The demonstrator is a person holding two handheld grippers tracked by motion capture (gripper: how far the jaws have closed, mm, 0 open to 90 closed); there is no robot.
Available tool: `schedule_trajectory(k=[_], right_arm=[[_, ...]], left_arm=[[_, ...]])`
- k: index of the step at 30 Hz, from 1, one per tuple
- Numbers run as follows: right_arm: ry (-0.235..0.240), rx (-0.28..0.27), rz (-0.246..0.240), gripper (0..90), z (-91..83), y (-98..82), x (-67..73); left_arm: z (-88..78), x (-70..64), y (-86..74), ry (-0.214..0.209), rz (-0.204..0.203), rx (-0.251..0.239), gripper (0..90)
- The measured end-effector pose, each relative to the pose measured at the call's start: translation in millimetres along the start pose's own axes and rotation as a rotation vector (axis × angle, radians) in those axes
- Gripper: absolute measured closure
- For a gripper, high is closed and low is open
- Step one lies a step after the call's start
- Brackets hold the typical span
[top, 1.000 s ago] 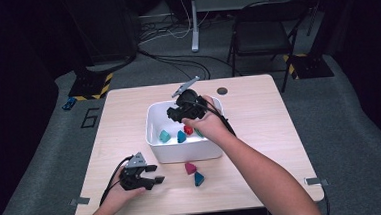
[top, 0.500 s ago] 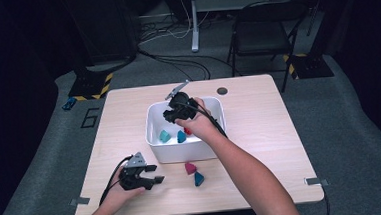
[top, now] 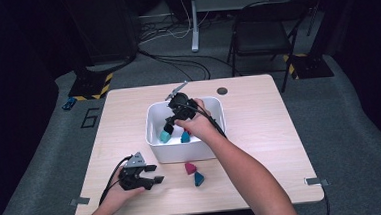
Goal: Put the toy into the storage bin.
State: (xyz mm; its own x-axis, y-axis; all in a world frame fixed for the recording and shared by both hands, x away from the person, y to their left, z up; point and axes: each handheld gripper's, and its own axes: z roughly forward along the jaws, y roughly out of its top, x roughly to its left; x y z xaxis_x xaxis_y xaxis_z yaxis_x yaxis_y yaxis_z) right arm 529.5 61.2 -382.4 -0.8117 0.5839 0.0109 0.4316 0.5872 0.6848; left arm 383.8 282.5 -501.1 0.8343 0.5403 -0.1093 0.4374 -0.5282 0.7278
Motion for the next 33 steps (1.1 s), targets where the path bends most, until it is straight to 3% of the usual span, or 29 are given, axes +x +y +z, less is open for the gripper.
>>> schedule_trajectory(k=[3, 10, 13, 33], right_arm=[[0.001, -0.018, -0.037, 50.9, -12.0, 0.6, 2.7], [0.019, -0.054, -0.048, 47.8, -38.2, -0.9, 10.3], [0.028, -0.067, -0.052, 47.4, -49.6, -3.7, 13.9], [0.053, -0.139, -0.072, 47.0, -112.5, -51.9, 31.0]], left_arm=[[0.4, 0.2, 0.0, 0.001, -0.002, -0.001, 40.3], [0.6, 0.4, 0.0, 0.005, -0.001, 0.0, 40.3], [1.3, -0.5, -0.4, 0.002, -0.018, -0.006, 40.3], [2.1, 1.3, -0.7, 0.008, -0.022, -0.003, 40.3]])
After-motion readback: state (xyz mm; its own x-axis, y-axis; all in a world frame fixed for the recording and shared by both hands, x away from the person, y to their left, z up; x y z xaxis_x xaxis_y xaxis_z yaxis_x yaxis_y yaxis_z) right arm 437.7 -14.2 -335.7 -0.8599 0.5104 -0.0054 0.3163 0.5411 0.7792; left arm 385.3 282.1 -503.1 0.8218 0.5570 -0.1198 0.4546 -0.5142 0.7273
